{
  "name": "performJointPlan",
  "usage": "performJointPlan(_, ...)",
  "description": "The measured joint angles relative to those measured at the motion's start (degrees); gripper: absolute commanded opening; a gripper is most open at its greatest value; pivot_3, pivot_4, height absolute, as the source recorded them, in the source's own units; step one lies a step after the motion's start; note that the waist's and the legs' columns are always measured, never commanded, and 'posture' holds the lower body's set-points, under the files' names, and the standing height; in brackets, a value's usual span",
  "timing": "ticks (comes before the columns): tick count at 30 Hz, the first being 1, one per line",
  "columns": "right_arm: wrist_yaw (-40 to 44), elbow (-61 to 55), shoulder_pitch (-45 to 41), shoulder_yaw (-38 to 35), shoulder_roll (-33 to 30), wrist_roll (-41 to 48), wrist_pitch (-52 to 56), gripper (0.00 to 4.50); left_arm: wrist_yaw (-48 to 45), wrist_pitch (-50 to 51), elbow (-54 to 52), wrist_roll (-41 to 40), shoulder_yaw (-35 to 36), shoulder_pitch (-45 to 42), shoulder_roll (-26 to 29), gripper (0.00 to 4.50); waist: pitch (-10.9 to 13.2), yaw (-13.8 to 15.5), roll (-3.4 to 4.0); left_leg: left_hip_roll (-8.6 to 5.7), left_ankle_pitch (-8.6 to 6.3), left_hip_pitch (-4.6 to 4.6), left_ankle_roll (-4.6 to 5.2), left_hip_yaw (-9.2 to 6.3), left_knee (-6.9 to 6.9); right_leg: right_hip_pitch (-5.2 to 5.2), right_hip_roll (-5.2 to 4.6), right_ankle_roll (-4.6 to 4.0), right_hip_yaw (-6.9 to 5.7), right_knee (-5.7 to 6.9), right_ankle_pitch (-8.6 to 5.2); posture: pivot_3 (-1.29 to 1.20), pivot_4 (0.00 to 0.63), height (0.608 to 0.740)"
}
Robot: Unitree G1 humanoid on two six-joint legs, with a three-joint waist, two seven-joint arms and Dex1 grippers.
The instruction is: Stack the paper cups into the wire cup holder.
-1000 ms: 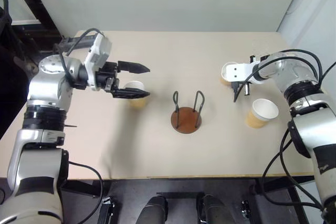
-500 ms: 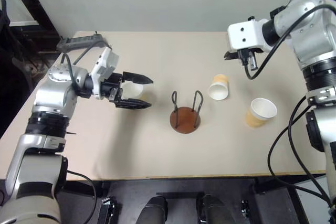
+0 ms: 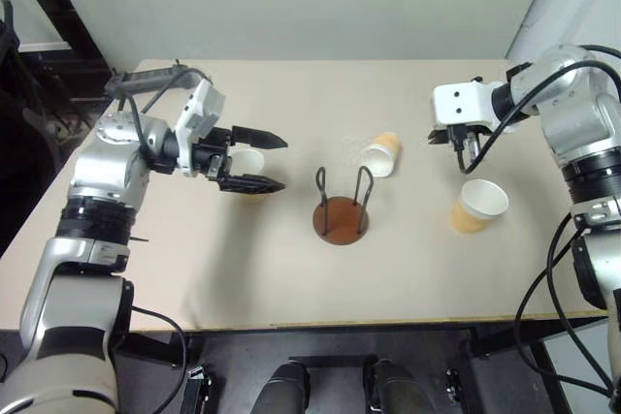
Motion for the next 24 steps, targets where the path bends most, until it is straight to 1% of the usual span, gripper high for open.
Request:
performJointPlan(3, -3.55, 2.33, 0.00, -0.02, 1.67, -0.67, 0.35, 2.00, 0.00, -0.99, 0.18, 0.00, 0.04, 1.26, 0.12, 4.50, 0.00, -0.40, 0.00, 0.01, 0.05, 0.03, -0.01, 0.00, 0.00, 0.00, 0.01, 0.01, 0.00, 0.04, 0.00, 0.00, 0.150, 0.740)
performJointPlan(7, -6.08, 3.53, 0.00, -0.01, 4.57, -0.66, 1.91, 3.39, 0.00, -1.99, 0.93, 0.00, 0.04, 1.69, 0.28, 4.50, 0.00, -0.42, 0.00, 0.01, 0.16, -0.01, -0.03, -0.03, 0.00, -0.01, 0.02, 0.01, 0.00, 0.04, 0.02, 0.00, 0.150, 0.740)
performJointPlan(13, -10.33, 5.44, -0.76, -0.03, 8.65, -0.64, 3.45, 3.39, -0.02, -3.33, 2.37, 0.02, 0.08, 1.69, 0.72, 4.50, 0.00, -0.39, 0.00, -0.01, 0.16, -0.03, -0.04, -0.03, 0.00, -0.01, 0.00, 0.00, 0.00, 0.01, 0.02, 0.00, 0.150, 0.740)
performJointPlan(19, -17.70, 9.49, -3.01, -1.24, 14.39, 0.06, 8.28, 3.39, -0.03, -3.82, 2.97, 0.06, 0.08, 1.60, 0.71, 4.50, 0.00, -0.25, 0.00, -0.01, 0.13, -0.05, -0.07, -0.03, -0.04, -0.05, 0.00, 0.00, -0.01, -0.01, 0.02, 0.00, 0.150, 0.740)
performJointPlan(24, -20.82, 10.31, -3.04, -1.85, 17.53, 1.50, 12.64, 3.39, -0.04, -3.67, 3.01, 0.06, 0.09, 1.43, 0.71, 4.50, 0.00, -0.08, 0.00, -0.02, 0.10, -0.09, -0.12, -0.04, -0.05, -0.09, 0.00, -0.01, -0.01, -0.03, 0.02, 0.00, 0.150, 0.740)
